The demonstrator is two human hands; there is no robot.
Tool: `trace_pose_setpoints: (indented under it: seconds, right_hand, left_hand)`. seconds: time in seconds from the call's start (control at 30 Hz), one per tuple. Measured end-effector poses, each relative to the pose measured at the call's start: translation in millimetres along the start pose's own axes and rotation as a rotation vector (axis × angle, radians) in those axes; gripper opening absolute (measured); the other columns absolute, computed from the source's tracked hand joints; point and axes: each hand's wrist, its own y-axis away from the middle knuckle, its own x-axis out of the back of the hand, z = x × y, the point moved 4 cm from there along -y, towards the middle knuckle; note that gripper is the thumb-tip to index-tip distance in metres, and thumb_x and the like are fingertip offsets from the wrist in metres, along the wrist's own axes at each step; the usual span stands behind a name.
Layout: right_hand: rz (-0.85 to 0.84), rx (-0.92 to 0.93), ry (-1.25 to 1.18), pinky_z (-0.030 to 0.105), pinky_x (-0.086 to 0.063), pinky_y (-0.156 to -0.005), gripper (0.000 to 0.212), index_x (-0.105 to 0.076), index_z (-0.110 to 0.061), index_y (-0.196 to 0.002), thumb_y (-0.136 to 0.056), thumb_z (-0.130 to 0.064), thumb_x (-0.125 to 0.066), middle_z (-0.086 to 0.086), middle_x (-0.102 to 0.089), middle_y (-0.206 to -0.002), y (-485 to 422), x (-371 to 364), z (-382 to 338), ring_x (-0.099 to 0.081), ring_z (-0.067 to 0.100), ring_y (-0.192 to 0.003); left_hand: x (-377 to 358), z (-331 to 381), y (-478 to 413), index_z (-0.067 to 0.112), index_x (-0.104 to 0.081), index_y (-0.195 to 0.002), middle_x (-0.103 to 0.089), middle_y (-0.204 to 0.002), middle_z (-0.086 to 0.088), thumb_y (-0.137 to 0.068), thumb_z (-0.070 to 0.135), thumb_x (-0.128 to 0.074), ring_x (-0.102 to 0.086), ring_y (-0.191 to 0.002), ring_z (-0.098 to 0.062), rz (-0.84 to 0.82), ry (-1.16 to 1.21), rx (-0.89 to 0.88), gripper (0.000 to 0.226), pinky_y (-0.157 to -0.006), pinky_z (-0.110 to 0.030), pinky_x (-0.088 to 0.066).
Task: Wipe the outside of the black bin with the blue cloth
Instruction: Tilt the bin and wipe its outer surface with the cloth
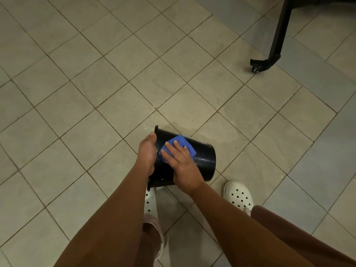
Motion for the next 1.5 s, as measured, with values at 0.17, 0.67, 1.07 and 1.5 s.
trace_pose_setpoints:
  seconds: [0.17,0.67,1.07,1.5]
  right_hand:
    - [0.006,-0.198,-0.103,0.051,-0.022,-0.112,0.057,-0.046,-0.007,-0.135,-0.079,0.003,-0.053,0.017,-0.042,-0.141,-55,11,8,-0.032,0.034,-0.134]
    - [-0.036,-0.204,0.01,0.053,-0.012,-0.113,0.065,-0.034,-0.016,-0.143,-0.083,0.0,-0.051,0.011,-0.032,-0.148,-54,25,9,-0.018,0.033,-0.139]
    - [0.122,-0.087,-0.074,0.059,-0.023,-0.109,0.068,-0.039,-0.008,-0.138,-0.077,0.007,-0.066,0.02,-0.039,-0.142,-8,8,4,-0.026,0.036,-0.137]
    - [0.246,-0.487,0.066,0.053,-0.021,-0.108,0.094,-0.028,-0.007,-0.141,-0.06,0.02,-0.069,0.018,-0.021,-0.151,70,-7,29,-0.011,0.033,-0.14]
  left_hand:
    - [0,-2,-1,0.013,-0.069,-0.109,-0.07,-0.113,-0.02,-0.101,0.04,-0.038,-0.066,-0.107,-0.037,0.009,0.097,0.017,0.042,-0.098,-0.048,-0.051]
    - [-4,7,4,0.014,-0.071,-0.112,-0.073,-0.108,-0.015,-0.1,0.047,-0.039,-0.068,-0.105,-0.032,-0.05,0.054,-0.056,0.048,-0.099,-0.048,-0.05]
    - [-8,33,0,0.007,-0.063,-0.121,-0.068,-0.114,-0.016,-0.098,0.064,-0.028,-0.064,-0.105,-0.031,-0.012,-0.255,0.034,0.071,-0.101,-0.047,-0.047]
    - [-16,31,9,-0.002,-0.062,-0.094,-0.06,-0.084,-0.014,-0.105,0.037,-0.032,-0.055,-0.081,-0.024,0.105,-0.488,-0.291,0.05,-0.072,-0.034,-0.041]
